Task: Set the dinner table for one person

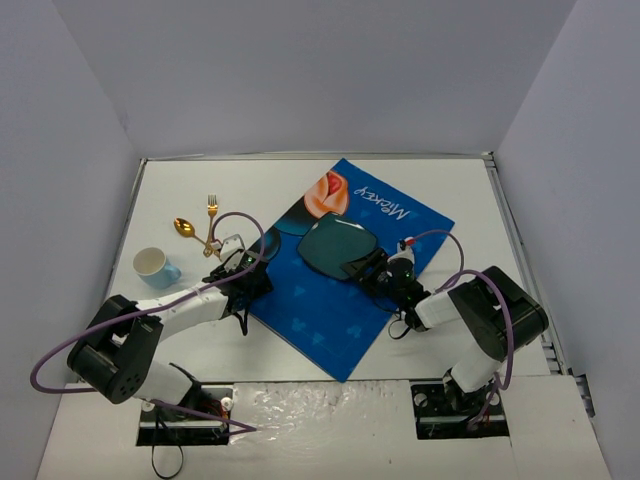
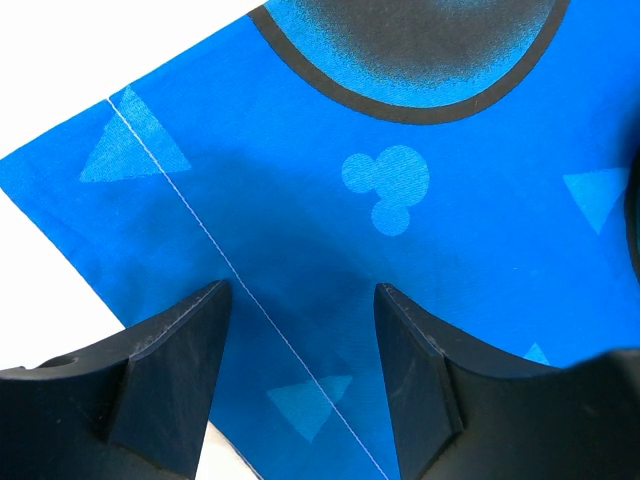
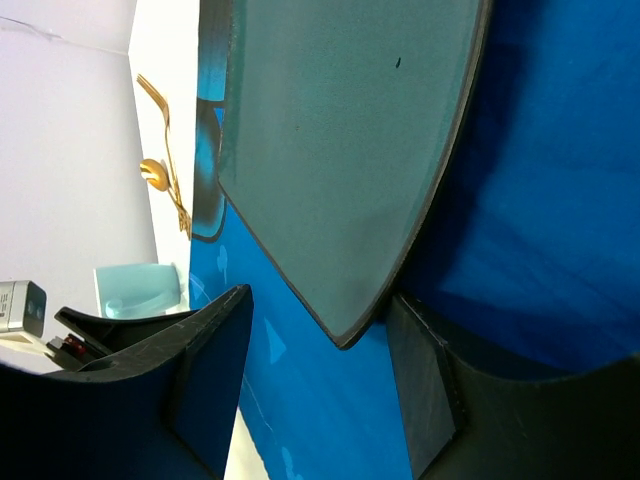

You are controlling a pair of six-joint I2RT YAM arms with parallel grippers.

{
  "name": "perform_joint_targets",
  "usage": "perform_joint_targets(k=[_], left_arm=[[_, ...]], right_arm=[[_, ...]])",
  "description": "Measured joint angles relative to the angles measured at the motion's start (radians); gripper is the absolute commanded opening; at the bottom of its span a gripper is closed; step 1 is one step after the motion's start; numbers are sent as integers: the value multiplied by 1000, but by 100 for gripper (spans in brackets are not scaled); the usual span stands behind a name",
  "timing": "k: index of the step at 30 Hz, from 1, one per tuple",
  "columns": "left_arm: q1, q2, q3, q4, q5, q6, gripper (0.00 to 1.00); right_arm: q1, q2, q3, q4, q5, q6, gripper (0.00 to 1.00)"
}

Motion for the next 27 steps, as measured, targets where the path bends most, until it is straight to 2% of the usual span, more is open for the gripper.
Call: perform_joint_targets(k=[18, 23, 27], left_arm=[[0, -1, 0, -5, -6, 2, 56], [0, -10, 8, -57, -15, 4, 65], [0, -63, 32, -145, -31, 29, 76]], right_arm=[[12, -4, 21, -42, -5, -6, 53], [14, -65, 41, -147, 0, -45, 59], [19, -177, 98, -344, 43, -131, 67]])
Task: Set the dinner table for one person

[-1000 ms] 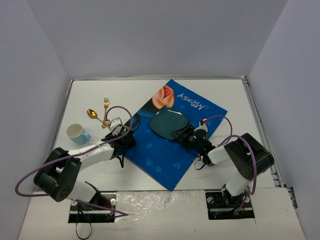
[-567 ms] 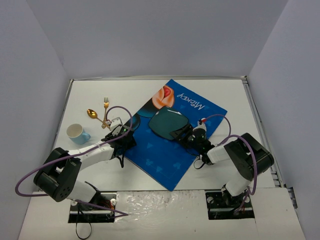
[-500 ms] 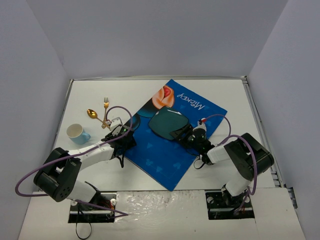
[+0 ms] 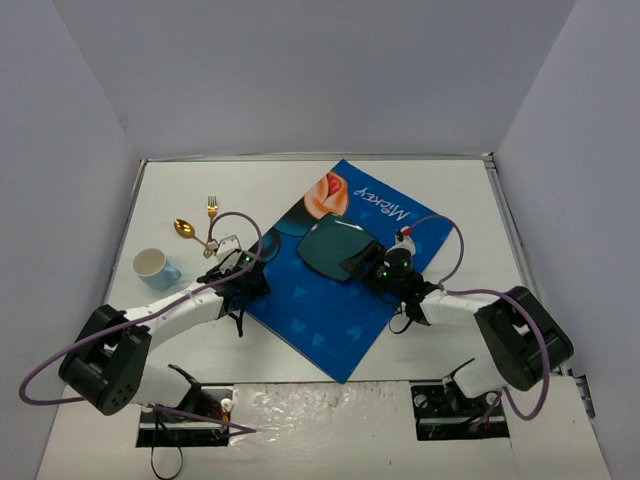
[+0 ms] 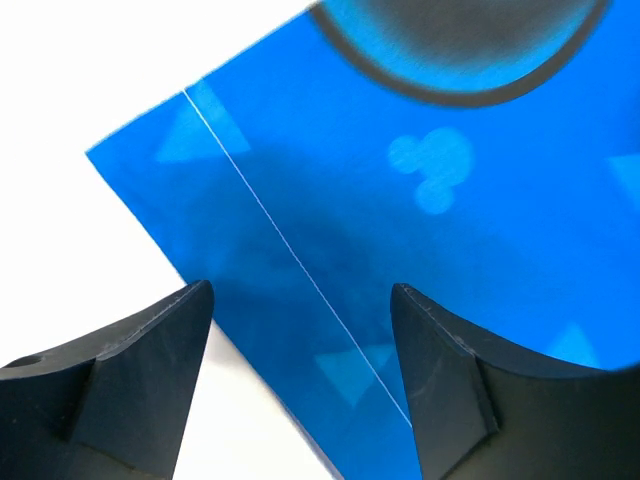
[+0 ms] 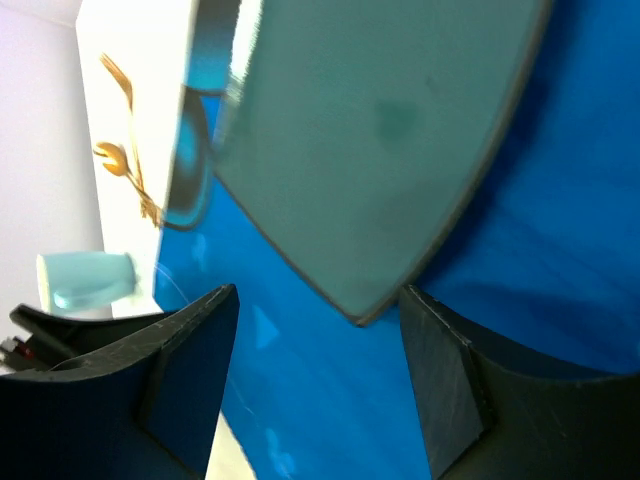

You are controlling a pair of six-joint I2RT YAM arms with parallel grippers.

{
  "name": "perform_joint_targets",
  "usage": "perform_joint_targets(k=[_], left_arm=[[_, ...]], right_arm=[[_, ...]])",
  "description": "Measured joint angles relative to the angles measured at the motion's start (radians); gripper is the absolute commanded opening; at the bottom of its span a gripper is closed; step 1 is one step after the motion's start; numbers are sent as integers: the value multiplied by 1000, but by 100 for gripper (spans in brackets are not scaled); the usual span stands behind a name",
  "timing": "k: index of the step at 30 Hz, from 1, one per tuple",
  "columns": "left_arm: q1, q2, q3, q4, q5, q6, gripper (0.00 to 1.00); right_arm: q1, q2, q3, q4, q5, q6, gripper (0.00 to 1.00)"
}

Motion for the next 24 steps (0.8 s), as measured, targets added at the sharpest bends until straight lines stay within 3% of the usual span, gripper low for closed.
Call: perform_joint_targets(k=[5, 11, 13, 15, 24], left_arm=[[2, -135, 119, -117, -39, 71, 88], [26, -248, 293, -231, -74, 154, 97], [48, -269, 318, -276, -73, 182, 97], [74, -283, 334, -323, -68, 207, 97], [453, -301, 440, -471, 74, 378, 97]], right_arm=[[-13, -161, 145, -282, 84, -148, 73], [-99, -234, 221, -483, 111, -276, 80], [-125, -237, 227, -537, 110, -317, 95], [-146, -238, 242, -587, 105, -360, 100], [-170, -237, 507, -731, 82, -649, 100]])
